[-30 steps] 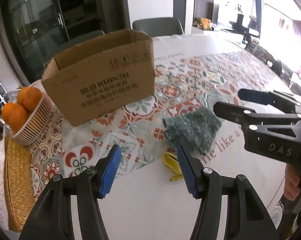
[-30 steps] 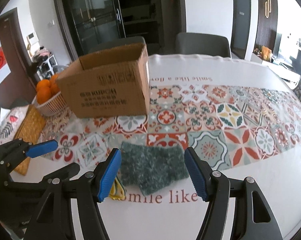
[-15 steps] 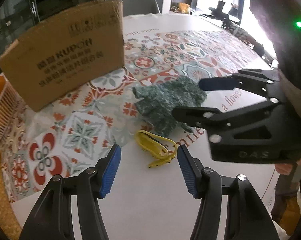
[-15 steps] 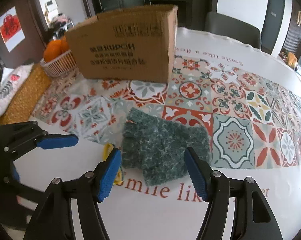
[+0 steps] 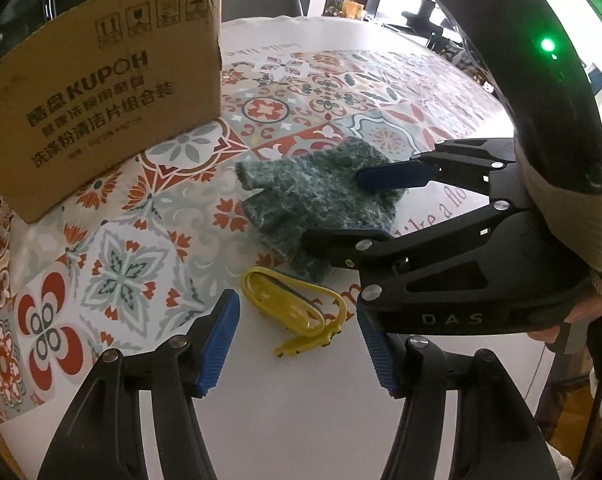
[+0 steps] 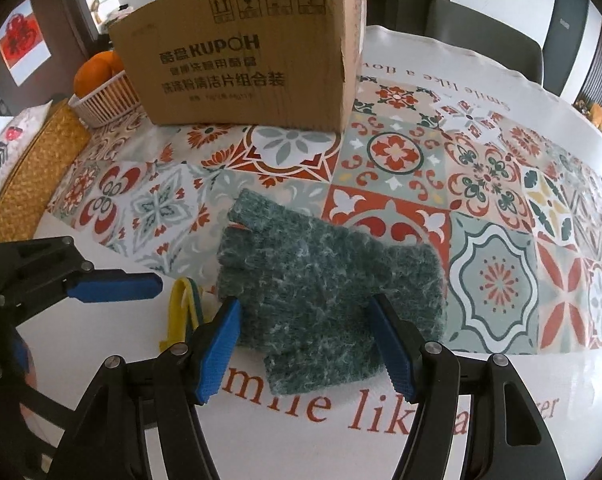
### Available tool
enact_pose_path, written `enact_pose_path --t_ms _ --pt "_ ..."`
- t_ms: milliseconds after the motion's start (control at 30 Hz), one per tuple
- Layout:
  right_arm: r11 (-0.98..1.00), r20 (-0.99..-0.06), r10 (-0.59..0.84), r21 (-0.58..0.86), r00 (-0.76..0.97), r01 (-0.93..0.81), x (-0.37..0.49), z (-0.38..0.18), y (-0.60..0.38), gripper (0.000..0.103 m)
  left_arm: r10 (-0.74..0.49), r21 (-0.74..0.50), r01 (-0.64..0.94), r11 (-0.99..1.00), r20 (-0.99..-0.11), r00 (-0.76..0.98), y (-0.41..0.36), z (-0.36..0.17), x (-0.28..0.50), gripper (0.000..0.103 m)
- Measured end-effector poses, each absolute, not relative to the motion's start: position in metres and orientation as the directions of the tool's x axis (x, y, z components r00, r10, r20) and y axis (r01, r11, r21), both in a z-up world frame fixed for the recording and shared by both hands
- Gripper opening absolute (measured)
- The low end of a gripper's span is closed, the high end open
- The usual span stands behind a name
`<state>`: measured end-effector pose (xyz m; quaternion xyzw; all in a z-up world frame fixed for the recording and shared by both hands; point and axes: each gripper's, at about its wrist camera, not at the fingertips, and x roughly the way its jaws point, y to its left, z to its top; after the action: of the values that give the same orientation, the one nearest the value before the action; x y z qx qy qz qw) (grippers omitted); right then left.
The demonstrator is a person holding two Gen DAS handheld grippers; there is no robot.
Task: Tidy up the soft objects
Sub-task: 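Close the right gripper on the glove while the left gripper closes on the yellow strap, then lift the glove with the right tool while the left tool carries the strap over the box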
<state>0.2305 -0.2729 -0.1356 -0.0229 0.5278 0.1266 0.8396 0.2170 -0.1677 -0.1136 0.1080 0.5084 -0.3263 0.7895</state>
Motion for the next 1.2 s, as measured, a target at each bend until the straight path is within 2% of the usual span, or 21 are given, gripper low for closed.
enact_pose_path --t_ms 233,300,400,433,500,767,1200 --pt "0.973 -0.885 0.182 0.098 0.428 -0.211 0.228 -0.135 -0.276 0.051 -0.411 -0.174 0.612 0.771 -0.87 0.271 -0.17 -0.12 0.222 0.058" --pt "0.971 -0.882 0.194 0.112 0.43 -0.209 0.227 -0.134 -0.276 0.041 -0.414 -0.182 0.605 0.775 -0.869 0.27 -0.17 -0.122 0.224 0.054" --pt "0.976 -0.878 0.184 0.109 0.443 -0.189 0.224 -0.132 -0.275 0.034 -0.427 -0.208 0.589 0.781 -0.866 0.261 -0.168 -0.124 0.226 0.052" --pt "0.978 -0.876 0.18 0.109 0.448 -0.179 0.223 -0.132 -0.276 0.033 -0.431 -0.214 0.585 0.782 -0.864 0.261 -0.167 -0.124 0.226 0.05" --pt "0.98 -0.869 0.186 0.129 0.459 -0.154 0.221 -0.131 -0.28 0.031 -0.436 -0.223 0.578 0.785 -0.862 0.259 -0.166 -0.124 0.226 0.032" --pt "0.985 -0.846 0.169 0.159 0.505 -0.063 0.212 -0.122 -0.291 0.022 -0.454 -0.261 0.537 0.802 -0.851 0.264 -0.161 -0.123 0.224 0.028" --pt "0.983 -0.789 0.163 0.183 0.592 -0.026 0.194 -0.093 -0.295 0.02 -0.457 -0.251 0.493 0.833 -0.813 0.359 -0.149 -0.094 0.213 0.028"
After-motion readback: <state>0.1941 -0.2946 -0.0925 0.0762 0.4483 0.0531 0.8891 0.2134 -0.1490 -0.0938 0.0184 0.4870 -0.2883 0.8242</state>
